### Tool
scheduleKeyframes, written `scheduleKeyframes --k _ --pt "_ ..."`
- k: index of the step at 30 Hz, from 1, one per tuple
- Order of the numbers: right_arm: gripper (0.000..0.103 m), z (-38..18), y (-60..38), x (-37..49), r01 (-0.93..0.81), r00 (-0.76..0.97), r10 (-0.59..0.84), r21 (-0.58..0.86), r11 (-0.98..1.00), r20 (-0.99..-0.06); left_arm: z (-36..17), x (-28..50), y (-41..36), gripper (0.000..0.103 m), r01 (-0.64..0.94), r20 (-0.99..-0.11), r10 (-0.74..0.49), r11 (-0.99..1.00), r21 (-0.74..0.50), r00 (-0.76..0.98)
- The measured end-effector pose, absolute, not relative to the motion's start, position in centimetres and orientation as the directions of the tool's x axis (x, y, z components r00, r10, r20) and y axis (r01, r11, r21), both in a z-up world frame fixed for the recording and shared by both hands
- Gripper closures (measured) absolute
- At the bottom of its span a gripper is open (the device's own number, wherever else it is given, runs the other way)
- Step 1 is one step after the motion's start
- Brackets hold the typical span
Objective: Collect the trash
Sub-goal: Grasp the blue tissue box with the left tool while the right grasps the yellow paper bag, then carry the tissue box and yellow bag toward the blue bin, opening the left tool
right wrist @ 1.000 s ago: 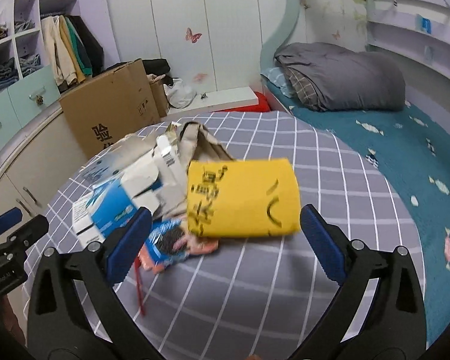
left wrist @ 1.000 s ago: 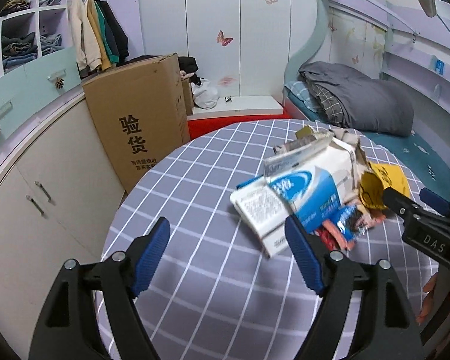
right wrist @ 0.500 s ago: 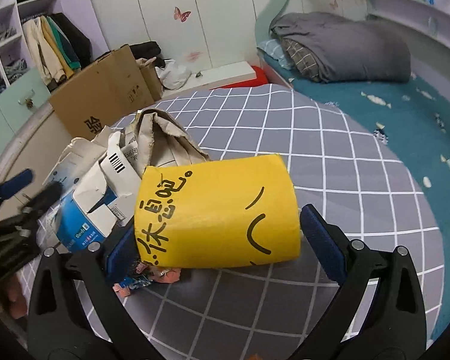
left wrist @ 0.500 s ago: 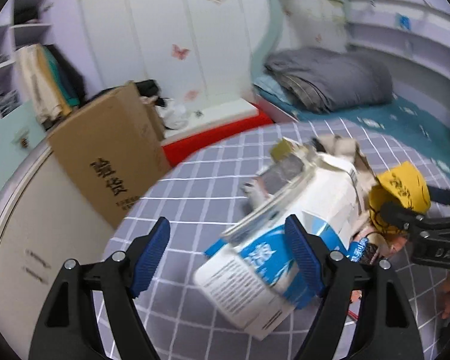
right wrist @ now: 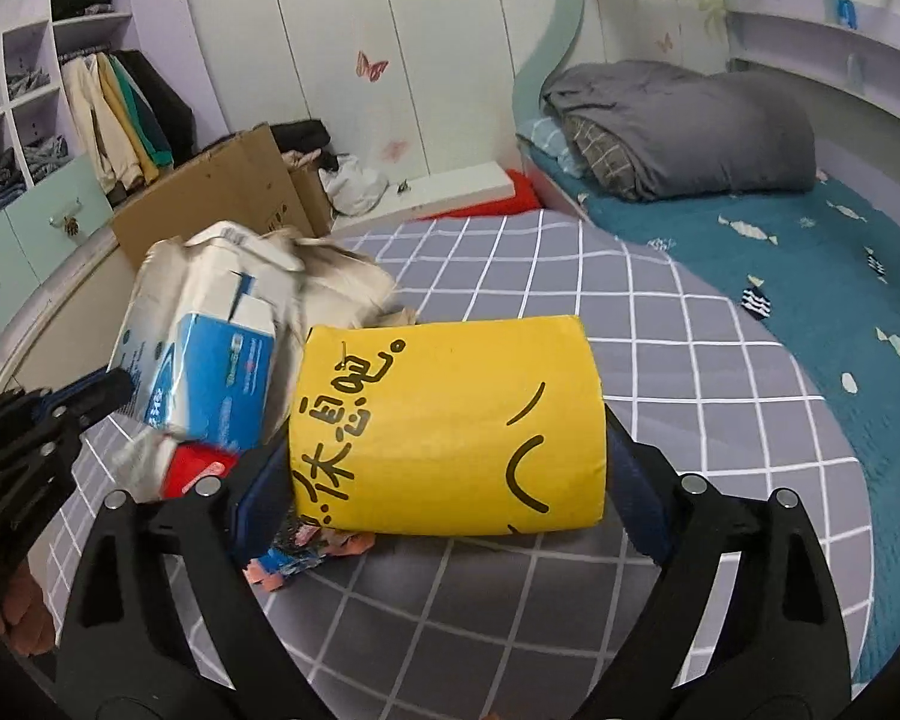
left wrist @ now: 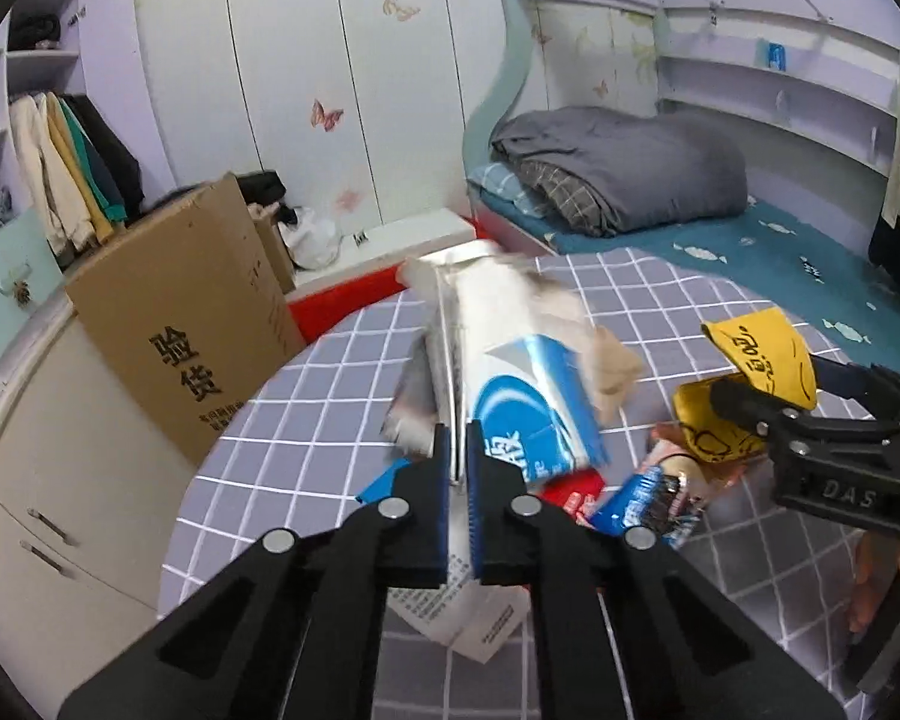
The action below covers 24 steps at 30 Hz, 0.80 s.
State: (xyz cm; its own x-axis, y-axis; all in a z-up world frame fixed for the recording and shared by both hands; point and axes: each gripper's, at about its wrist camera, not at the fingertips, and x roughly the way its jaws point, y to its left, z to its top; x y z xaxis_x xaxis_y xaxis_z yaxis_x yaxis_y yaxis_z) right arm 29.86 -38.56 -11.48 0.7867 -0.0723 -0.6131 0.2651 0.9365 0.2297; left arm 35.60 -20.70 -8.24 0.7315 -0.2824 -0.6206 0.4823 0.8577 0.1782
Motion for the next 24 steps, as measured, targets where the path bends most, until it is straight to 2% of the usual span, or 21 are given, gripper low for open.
scheduleKeyframes --k 5,13,19,24 --pt "0.015 -9.2 -36.9 27.9 0.248 0.815 -0.071 0.236 0.939 -0.575 -6.7 33.2 -19.2 0.099 0.512 -0.612 -0.339 0.85 0.128 0.715" --pt "0.015 -5.7 -32.4 25.5 0.172 0.851 -0.021 0.242 0.955 -0.525 -3.6 28.6 -13.9 0.099 0.492 -0.536 -0.385 0.868 0.066 0.751" --pt "0.015 -3.4 -26.5 25.0 0.053 0.862 0.074 0.236 0.97 -0.501 -2.5 26.0 -7.6 0.099 0.399 -0.507 -0.327 0.916 0.037 0.798" --pt "0.015 -3.2 -18.8 26.0 -0.082 0.842 0.185 0.218 0.972 -0.507 -3.1 24.7 -0.9 0.099 0.259 -0.53 -0.208 0.966 0.021 0.822"
